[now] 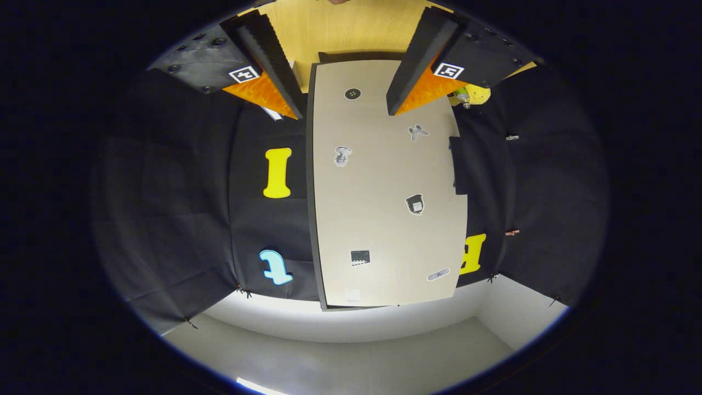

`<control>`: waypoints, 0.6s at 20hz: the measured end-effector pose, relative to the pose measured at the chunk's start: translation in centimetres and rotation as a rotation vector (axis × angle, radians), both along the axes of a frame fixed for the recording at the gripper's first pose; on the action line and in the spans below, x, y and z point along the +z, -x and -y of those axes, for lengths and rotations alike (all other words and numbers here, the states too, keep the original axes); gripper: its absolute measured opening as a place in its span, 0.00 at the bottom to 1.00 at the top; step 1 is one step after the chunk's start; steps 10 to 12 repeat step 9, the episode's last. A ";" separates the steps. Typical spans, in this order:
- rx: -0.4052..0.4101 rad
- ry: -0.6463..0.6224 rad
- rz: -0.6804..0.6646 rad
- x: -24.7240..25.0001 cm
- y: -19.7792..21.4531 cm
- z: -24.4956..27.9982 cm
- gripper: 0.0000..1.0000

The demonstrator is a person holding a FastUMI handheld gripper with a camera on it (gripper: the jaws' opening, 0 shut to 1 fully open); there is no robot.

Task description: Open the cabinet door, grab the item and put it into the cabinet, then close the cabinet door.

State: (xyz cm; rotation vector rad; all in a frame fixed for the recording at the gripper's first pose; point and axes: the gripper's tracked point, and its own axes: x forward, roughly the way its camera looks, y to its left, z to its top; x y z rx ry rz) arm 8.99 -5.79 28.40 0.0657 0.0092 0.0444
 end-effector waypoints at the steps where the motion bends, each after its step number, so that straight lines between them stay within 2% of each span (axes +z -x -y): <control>1: -0.002 0.004 -0.003 -0.2 0.0 -0.5 0.99; 12: 0.016 0.048 -0.024 -1.0 -0.3 -4.0 0.99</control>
